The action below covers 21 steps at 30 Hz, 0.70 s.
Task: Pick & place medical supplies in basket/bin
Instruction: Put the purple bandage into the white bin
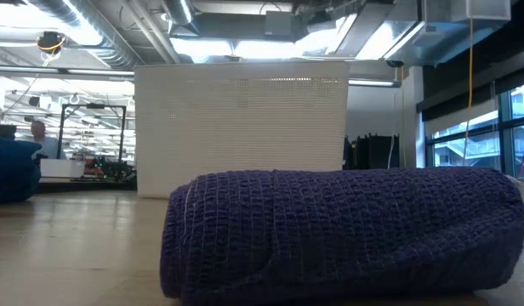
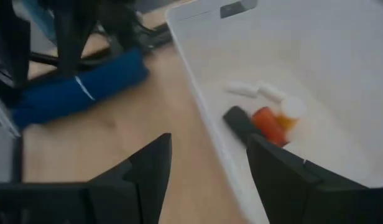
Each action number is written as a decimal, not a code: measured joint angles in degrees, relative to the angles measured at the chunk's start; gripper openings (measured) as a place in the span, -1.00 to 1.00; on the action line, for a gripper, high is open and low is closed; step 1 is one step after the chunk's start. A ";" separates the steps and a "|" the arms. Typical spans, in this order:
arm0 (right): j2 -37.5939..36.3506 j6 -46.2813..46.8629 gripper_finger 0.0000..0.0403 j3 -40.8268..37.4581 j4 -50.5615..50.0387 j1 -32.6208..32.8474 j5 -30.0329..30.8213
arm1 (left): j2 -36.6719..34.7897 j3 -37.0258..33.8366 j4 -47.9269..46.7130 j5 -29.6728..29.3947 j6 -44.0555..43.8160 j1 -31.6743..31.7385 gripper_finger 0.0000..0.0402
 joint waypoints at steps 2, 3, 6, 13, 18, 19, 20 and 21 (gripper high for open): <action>-2.86 3.15 0.05 -5.27 4.37 2.67 1.99 | 1.66 0.00 0.17 -0.61 2.37 -2.59 0.00; -4.04 4.20 0.05 -7.42 6.36 3.77 2.88 | 2.57 0.00 0.26 -1.01 3.12 -3.74 0.00; -6.71 5.82 0.05 -12.59 8.20 6.65 4.44 | 5.29 0.00 1.57 -3.67 4.84 -7.07 0.00; -15.26 4.24 0.05 -24.91 15.14 15.87 15.19 | 11.60 0.00 6.72 -8.43 0.81 -12.73 0.00; -23.93 0.33 0.05 -35.94 25.76 22.07 15.77 | 16.12 0.00 14.83 -10.66 -3.63 -15.22 0.00; -25.49 -0.38 0.05 -37.81 27.92 23.42 15.69 | 16.96 0.00 16.38 -11.11 -3.88 -15.51 0.00; -27.03 -1.37 0.05 -39.57 29.38 24.71 15.65 | 17.83 0.00 17.77 -11.80 -4.01 -15.80 0.00; -28.40 -1.84 0.05 -41.30 30.43 25.93 15.59 | 18.64 0.00 19.40 -12.56 -4.09 -16.10 0.00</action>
